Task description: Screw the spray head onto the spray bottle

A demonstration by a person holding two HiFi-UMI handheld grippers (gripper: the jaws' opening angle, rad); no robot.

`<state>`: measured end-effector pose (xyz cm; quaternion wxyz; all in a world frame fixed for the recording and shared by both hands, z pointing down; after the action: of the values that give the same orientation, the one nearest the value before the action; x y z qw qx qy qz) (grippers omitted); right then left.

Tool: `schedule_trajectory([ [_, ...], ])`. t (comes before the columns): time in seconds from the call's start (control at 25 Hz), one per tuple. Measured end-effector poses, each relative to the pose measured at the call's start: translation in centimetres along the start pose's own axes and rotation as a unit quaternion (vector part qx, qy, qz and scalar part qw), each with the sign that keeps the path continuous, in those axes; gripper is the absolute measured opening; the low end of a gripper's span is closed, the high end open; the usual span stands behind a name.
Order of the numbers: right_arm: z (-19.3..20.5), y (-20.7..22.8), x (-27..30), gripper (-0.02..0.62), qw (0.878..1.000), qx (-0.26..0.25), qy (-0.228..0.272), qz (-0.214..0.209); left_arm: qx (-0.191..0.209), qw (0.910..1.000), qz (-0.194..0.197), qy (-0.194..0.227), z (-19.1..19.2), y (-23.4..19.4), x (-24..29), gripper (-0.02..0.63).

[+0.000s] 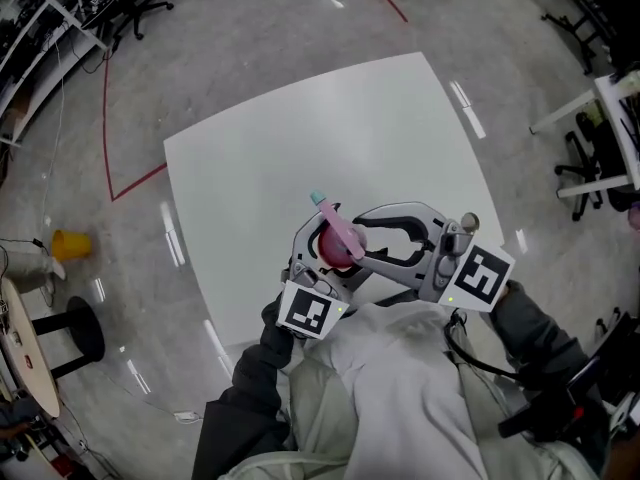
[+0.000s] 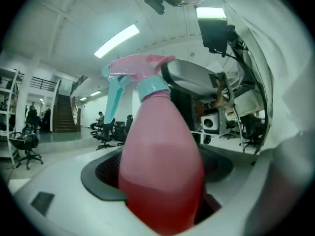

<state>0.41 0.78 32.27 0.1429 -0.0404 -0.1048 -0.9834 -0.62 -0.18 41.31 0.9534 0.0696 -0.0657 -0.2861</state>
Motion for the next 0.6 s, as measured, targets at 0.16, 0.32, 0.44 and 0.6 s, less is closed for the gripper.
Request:
schedule_trajectory([
  [0.16,0.4,-0.9,1.4,0.133,1.000,-0.007,0.001,0.014,-0.002,0.9989,0.046,-0.005,-0.2,0.3,-0.4,0.442],
  [0.32,0.7,-0.4,2.2,0.126,0.982,-0.072,0.015,0.172,0.037,0.9967,-0.039,-0.061,0.8,-1.6,-0.9,0.442],
  [0.44,1.5,-0.2,2.8,0.126,0.949,-0.060,0.027,0.309,0.047,0.9880,-0.113,-0.094,1.9,-2.3,-1.0,0.442],
  [0.6,2.0,-2.2,3.2,0.124,0.958,-0.004,0.058,0.282,0.000,0.9943,-0.103,-0.028,0.6,-1.4,-1.7,0.442],
])
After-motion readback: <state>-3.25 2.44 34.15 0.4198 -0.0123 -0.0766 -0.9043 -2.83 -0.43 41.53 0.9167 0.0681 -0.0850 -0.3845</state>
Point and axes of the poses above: the fingertips, and each gripper's own axes: x forward along the fingers, y to its right, z out of its underside, the point moved 3 cm from there along -x, backward along the fingers, and after that the axes turned 7 degrees about x, right-handed, at the moved point
